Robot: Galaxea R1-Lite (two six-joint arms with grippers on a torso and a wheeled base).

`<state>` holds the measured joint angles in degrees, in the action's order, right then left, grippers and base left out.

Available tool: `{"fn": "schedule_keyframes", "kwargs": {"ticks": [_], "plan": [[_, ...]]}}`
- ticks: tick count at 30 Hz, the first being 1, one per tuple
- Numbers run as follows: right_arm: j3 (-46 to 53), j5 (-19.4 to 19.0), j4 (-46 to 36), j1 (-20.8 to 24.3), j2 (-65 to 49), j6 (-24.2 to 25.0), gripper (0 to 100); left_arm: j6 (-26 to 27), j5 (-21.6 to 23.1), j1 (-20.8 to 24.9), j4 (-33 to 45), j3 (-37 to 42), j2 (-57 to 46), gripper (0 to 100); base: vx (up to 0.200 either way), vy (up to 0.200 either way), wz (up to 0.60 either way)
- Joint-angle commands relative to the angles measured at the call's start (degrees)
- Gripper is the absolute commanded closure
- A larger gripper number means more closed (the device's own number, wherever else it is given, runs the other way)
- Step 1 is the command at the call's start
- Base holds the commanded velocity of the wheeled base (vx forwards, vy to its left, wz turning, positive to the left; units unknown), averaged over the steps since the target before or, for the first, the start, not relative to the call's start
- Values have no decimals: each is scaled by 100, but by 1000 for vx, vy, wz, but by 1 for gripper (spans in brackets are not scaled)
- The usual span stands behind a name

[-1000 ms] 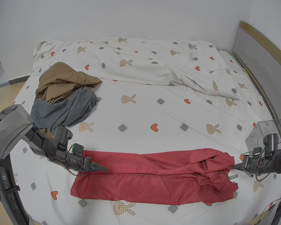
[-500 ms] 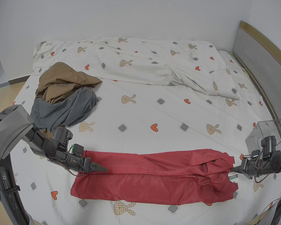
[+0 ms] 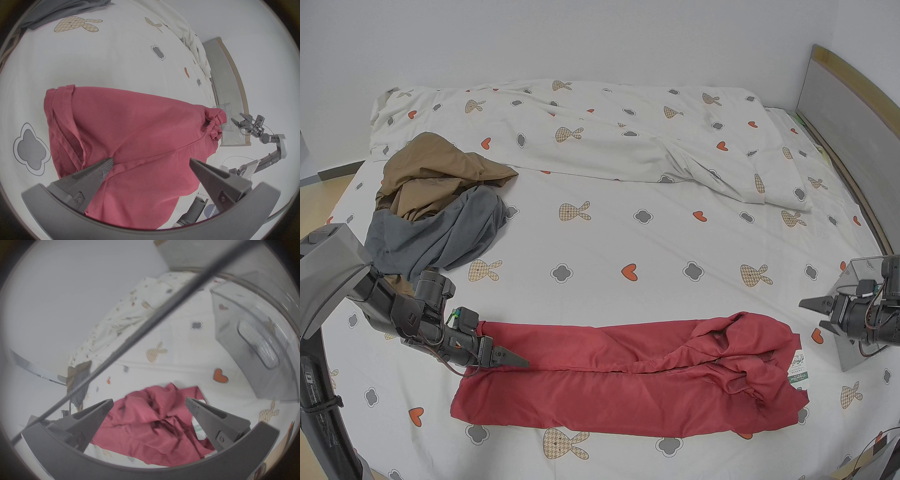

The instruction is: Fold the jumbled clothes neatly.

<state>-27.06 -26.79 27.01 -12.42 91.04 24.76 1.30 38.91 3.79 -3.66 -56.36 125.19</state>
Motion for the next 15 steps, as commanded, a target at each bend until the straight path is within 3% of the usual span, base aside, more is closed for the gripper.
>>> {"fn": "schedule_keyframes", "kwargs": {"ticks": [1, 2, 6, 15], "plan": [[-669, 16, -38, 1198, -552, 565, 0, 1, 2, -1, -12, 2, -20, 0, 0, 0, 0], [-906, 16, -30, 1567, -376, 758, 0, 1, 2, -1, -12, 11, -29, 0, 0, 0, 0], [-1723, 43, -38, 2130, 678, 838, 0, 1, 2, -1, -21, 11, -38, 0, 0, 0, 0], [-3015, 43, -372, 2701, 2041, 908, 0, 10, 178, 43, -21, 239, -592, 0, 0, 0, 0]]}}
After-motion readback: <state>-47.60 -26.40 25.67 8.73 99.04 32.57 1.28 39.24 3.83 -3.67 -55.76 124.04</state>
